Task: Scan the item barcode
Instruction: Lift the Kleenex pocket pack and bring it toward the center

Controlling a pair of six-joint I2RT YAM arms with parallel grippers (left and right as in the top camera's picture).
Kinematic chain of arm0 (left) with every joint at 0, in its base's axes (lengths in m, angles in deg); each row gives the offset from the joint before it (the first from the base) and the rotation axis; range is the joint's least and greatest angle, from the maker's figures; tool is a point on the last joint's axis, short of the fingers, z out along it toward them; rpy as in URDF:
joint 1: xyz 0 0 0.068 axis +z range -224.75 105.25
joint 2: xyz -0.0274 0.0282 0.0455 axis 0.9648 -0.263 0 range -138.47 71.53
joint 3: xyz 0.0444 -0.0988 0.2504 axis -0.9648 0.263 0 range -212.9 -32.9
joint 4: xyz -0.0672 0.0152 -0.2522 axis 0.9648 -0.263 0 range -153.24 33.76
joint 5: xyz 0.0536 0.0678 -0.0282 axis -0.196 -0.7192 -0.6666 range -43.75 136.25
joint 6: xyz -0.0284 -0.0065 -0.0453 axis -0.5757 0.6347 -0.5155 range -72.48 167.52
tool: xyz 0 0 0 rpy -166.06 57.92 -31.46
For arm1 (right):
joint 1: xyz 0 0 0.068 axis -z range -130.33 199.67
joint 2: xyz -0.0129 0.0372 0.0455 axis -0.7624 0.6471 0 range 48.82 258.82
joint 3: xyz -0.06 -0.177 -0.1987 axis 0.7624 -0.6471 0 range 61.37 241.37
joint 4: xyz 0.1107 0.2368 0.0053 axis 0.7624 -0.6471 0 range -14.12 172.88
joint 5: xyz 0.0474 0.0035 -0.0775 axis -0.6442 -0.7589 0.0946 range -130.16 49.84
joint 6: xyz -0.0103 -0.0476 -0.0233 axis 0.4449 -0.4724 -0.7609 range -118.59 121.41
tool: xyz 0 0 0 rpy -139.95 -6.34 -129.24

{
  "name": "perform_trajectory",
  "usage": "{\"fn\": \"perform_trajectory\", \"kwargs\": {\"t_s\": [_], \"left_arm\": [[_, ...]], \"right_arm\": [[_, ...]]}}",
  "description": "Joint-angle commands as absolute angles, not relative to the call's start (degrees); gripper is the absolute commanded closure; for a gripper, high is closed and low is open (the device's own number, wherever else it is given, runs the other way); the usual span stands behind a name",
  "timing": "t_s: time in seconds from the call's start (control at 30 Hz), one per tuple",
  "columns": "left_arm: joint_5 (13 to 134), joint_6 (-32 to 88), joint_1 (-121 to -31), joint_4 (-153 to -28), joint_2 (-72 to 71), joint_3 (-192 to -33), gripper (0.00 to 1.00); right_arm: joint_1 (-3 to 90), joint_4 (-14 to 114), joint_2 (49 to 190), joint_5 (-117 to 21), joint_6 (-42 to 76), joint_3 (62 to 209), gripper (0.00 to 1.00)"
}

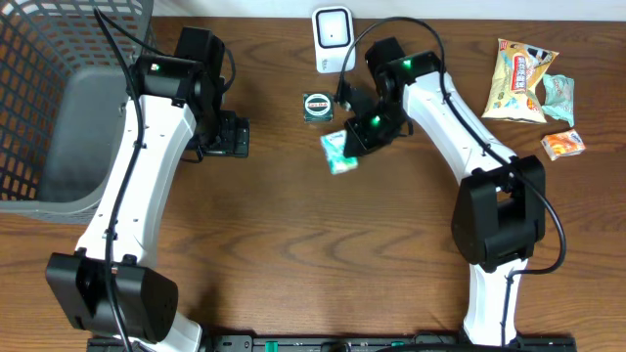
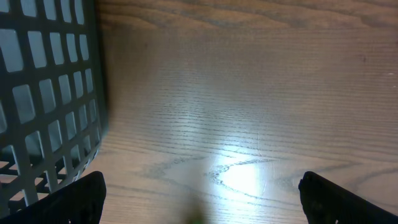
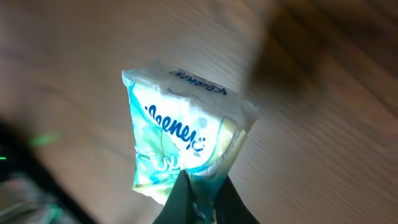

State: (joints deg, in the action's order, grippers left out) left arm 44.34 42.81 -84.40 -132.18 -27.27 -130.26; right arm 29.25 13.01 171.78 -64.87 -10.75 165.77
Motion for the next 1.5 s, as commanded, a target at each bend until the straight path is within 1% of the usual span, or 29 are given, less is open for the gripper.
{"fn": "perform_trajectory", "kwargs": {"t_s": [0.0,0.1,0.13,0.17,0.23,0.27,0.3,0.43,0.63,0.7,0.77,0.8,0.83,0.87,0.9,0.93,0.97,1.0,1.1,1.2,1.27,1.4,1.43,1.47], "left_arm": [[43.42,42.28,-84.21,-132.2,-27.42,-130.09,0.02],[43.42,42.28,-84.21,-132.2,-27.42,-130.09,0.02],[43.42,42.28,-84.21,-132.2,-27.42,-130.09,0.02],[43.42,42.28,-84.21,-132.2,-27.42,-130.09,0.02],[43.42,42.28,-84.21,-132.2,-27.42,-130.09,0.02],[43.42,42.28,-84.21,-132.2,-27.42,-130.09,0.02],[43.42,42.28,-84.21,-132.18,-27.42,-130.09,0.02],[43.42,42.28,-84.21,-132.2,-27.42,-130.09,0.02],[43.42,42.28,-84.21,-132.2,-27.42,-130.09,0.02],[43.42,42.28,-84.21,-132.2,-27.42,-130.09,0.02],[43.42,42.28,-84.21,-132.2,-27.42,-130.09,0.02],[43.42,42.28,-84.21,-132.2,-27.42,-130.09,0.02],[43.42,42.28,-84.21,-132.2,-27.42,-130.09,0.02],[43.42,42.28,-84.21,-132.2,-27.42,-130.09,0.02],[43.42,42.28,-84.21,-132.2,-27.42,-130.09,0.02],[43.42,42.28,-84.21,-132.2,-27.42,-130.09,0.02],[43.42,42.28,-84.21,-132.18,-27.42,-130.09,0.02],[43.42,42.28,-84.21,-132.18,-27.42,-130.09,0.02],[43.42,42.28,-84.21,-132.2,-27.42,-130.09,0.02],[43.42,42.28,-84.21,-132.2,-27.42,-130.09,0.02],[43.42,42.28,-84.21,-132.2,-27.42,-130.09,0.02],[43.42,42.28,-84.21,-132.2,-27.42,-130.09,0.02],[43.42,42.26,-84.21,-132.2,-27.42,-130.09,0.02],[43.42,42.28,-84.21,-132.2,-27.42,-130.09,0.02]], "right_arm": [[29.73,12.94,172.37,-55.05,-13.42,162.36,0.99],[29.88,15.04,172.37,-55.03,-12.89,158.52,0.91],[29.95,16.24,172.37,-55.05,-12.28,157.16,0.81],[29.97,17.77,172.37,-55.05,-11.36,155.61,0.75],[29.97,19.65,172.37,-55.07,-9.79,153.62,0.75],[29.97,20.16,172.37,-55.14,-8.65,153.05,0.72],[29.97,20.31,172.37,-55.14,-7.58,152.83,0.65],[29.97,19.35,172.26,-55.29,-6.31,153.97,0.52],[30.08,12.9,172.24,-57.37,-6.34,161.01,0.49],[30.08,11.72,172.24,-58.99,-6.34,163.26,0.46],[30.01,11.85,172.24,-59.86,-6.34,164.09,0.41],[29.95,12.25,172.24,-59.84,-6.34,164.07,0.46],[29.95,12.7,172.26,-59.77,-6.34,163.94,0.57],[29.88,13.38,172.28,-59.8,-6.31,163.48,0.63],[29.84,14.04,172.28,-59.8,-6.27,162.93,0.63],[29.77,14.56,172.28,-59.82,-5.68,162.45,0.61],[29.75,15.04,172.28,-59.82,-5.33,161.9,0.55],[29.71,16.59,172.28,-59.8,-4.04,160.35,0.51],[29.64,20.35,172.3,-59.88,-1.2,157.36,0.46],[29.34,24.0,172.3,-59.84,-0.3,154.21,0.43],[29.2,26.19,172.35,-59.86,-0.15,152.29,0.43],[29.01,30.71,172.39,-59.8,1.86,148.83,0.47],[29.01,31.61,172.39,-59.8,2.34,148.05,0.5],[29.01,32.03,172.39,-59.8,2.76,147.54,0.56]]}}
